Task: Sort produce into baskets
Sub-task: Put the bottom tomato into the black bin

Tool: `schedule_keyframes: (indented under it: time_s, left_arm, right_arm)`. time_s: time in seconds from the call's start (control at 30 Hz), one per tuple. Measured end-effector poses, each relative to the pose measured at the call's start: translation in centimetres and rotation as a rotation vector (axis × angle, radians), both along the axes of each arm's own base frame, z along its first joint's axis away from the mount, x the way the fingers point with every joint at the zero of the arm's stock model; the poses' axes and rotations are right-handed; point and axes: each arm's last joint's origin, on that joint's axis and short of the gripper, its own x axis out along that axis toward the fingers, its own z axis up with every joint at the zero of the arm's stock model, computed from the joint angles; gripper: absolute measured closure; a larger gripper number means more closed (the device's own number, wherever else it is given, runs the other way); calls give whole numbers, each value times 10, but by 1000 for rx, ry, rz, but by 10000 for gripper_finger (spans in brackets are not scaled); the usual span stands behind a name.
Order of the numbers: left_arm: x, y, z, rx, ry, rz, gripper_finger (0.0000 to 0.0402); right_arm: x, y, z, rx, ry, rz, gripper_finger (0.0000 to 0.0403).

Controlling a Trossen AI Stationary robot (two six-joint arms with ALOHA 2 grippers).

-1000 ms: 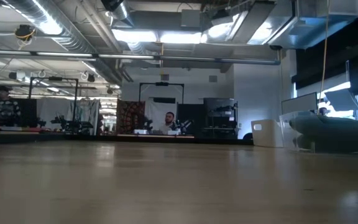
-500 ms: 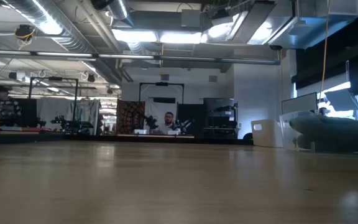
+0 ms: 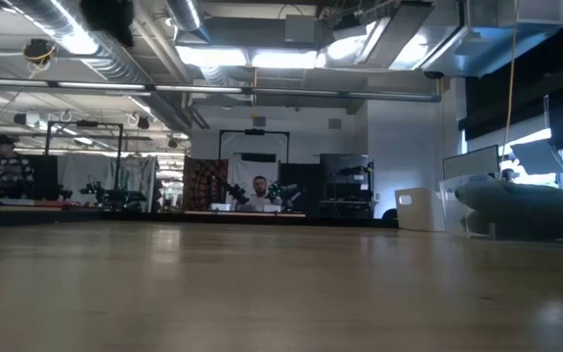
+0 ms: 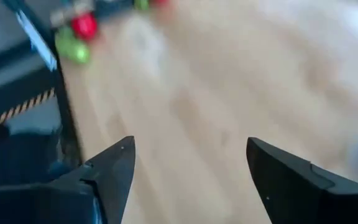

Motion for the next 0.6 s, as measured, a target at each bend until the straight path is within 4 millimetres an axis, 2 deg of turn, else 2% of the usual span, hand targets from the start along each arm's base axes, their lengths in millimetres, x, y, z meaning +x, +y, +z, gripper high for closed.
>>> schedule_keyframes:
  time_s: [0.23, 0.6]
  left_arm:
    - [-14, 6, -17, 99, 247, 141, 57]
    - [-16, 12, -42, 181, 584, 259, 57]
  right_arm:
    - [14, -12, 4, -242, -109, -20, 116]
    - [35, -28, 1, -320, 12, -7, 116]
